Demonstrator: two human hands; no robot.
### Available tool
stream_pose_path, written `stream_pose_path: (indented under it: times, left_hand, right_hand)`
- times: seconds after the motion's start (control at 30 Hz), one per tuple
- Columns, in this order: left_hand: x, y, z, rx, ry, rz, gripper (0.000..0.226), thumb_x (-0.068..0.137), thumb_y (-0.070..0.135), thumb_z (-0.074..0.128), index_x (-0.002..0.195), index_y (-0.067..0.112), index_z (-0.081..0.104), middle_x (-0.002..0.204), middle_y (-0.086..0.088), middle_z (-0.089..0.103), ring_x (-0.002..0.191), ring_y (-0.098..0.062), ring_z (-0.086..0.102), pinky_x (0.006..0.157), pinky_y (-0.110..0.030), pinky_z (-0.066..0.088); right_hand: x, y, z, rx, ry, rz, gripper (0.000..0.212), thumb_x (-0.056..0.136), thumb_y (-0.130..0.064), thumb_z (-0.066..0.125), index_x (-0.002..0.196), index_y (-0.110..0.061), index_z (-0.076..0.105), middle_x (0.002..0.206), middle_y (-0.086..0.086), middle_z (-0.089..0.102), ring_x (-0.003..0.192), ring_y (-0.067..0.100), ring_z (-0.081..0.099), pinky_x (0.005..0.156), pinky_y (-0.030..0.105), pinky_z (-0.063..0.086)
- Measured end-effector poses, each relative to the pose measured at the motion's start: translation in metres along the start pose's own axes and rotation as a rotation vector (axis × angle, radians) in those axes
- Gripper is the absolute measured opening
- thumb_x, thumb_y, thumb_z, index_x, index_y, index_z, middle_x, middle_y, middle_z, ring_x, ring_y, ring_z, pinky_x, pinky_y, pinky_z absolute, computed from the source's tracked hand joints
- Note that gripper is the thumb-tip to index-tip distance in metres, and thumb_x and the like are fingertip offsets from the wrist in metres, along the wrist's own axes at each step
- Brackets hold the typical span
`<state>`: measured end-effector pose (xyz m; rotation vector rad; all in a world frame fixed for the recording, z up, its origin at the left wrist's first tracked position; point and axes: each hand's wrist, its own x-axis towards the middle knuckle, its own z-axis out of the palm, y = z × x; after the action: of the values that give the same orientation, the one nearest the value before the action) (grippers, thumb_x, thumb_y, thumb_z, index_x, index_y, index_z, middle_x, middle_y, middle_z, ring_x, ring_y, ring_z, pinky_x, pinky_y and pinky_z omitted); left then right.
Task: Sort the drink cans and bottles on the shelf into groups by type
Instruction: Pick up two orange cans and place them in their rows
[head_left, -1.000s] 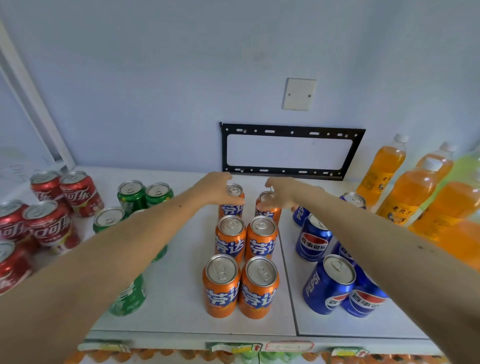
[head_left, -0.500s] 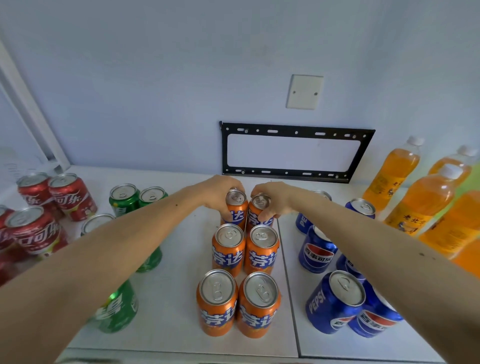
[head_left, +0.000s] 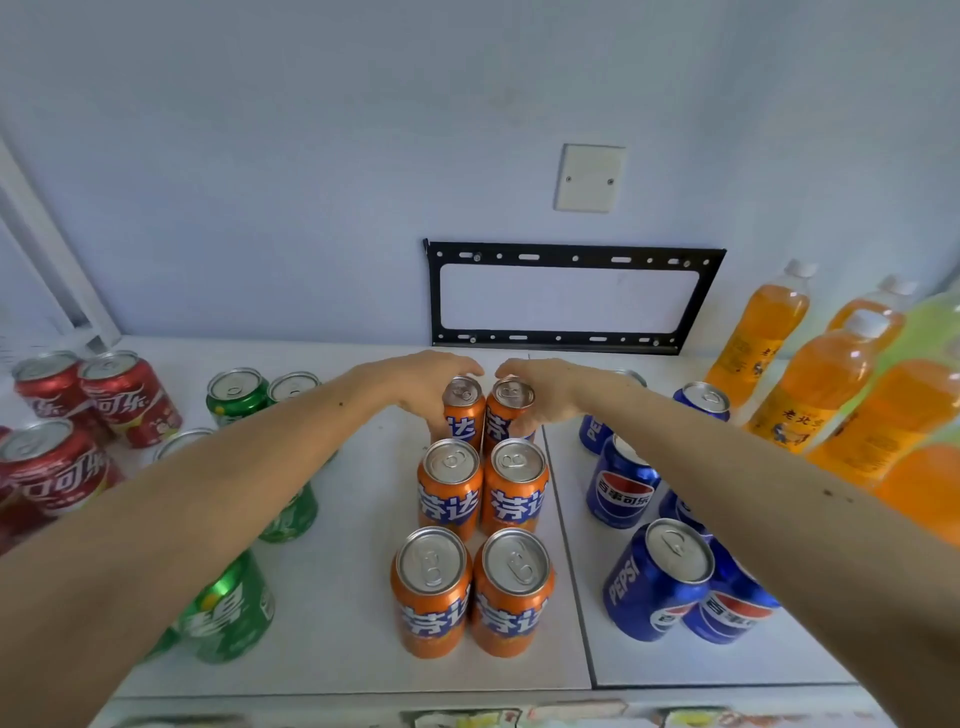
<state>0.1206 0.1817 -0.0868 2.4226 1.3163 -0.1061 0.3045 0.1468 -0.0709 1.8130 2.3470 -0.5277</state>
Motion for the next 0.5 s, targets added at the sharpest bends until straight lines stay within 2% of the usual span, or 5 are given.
stream_pose_path:
  times: [0.13, 0.23, 0.33, 0.43, 0.5]
  left_hand:
    - [-0.017, 0.019, -0.019, -0.06, 0.065, 0.05, 0.098, 0.073, 0.019, 0.082, 0.152, 0.021, 0.024, 0.153, -0.001, 0.037, 0.139, -0.02, 0.035, 0.11, -0.038, 0.037]
    - [-0.032, 0.056, -0.03, -0.09, 0.149, 0.195, 0.09, 0.078, 0.025, 0.079, 0.151, 0.021, 0.027, 0.151, 0.001, 0.04, 0.137, -0.016, 0.038, 0.11, -0.034, 0.036]
    - [-0.049, 0.103, -0.026, -0.11, 0.124, 0.343, 0.086, 0.076, 0.029, 0.081, 0.148, 0.021, 0.034, 0.147, 0.003, 0.044, 0.134, -0.013, 0.042, 0.102, -0.025, 0.037]
    - [-0.059, 0.143, -0.005, -0.099, 0.003, 0.416, 0.088, 0.071, 0.026, 0.084, 0.145, 0.018, 0.037, 0.144, 0.002, 0.047, 0.129, -0.013, 0.046, 0.093, -0.021, 0.038]
    - [-0.061, 0.162, 0.016, -0.096, -0.064, 0.416, 0.095, 0.067, 0.028, 0.087, 0.146, 0.018, 0.035, 0.145, 0.0, 0.046, 0.128, -0.016, 0.048, 0.095, -0.024, 0.042]
  right_hand:
    - [-0.044, 0.014, -0.02, 0.091, 0.084, 0.062, 0.079, 0.082, -0.036, 0.073, 0.147, -0.022, 0.03, 0.147, 0.004, 0.044, 0.129, 0.025, 0.047, 0.104, 0.038, 0.04]
    - [-0.094, 0.033, -0.034, 0.085, 0.134, 0.123, 0.059, 0.084, -0.041, 0.069, 0.136, -0.021, 0.046, 0.134, -0.001, 0.056, 0.115, 0.017, 0.056, 0.095, 0.03, 0.045]
    - [-0.147, 0.051, -0.031, 0.108, 0.117, 0.202, 0.048, 0.081, -0.047, 0.07, 0.121, -0.024, 0.058, 0.115, -0.008, 0.065, 0.105, 0.013, 0.061, 0.091, 0.03, 0.049]
    - [-0.189, 0.064, -0.015, 0.086, 0.038, 0.267, 0.056, 0.075, -0.05, 0.075, 0.121, -0.024, 0.057, 0.115, -0.007, 0.065, 0.101, 0.012, 0.06, 0.087, 0.029, 0.051]
    - [-0.209, 0.07, -0.001, 0.052, -0.033, 0.29, 0.07, 0.071, -0.048, 0.079, 0.13, -0.024, 0.051, 0.127, -0.004, 0.059, 0.11, 0.015, 0.058, 0.091, 0.03, 0.05]
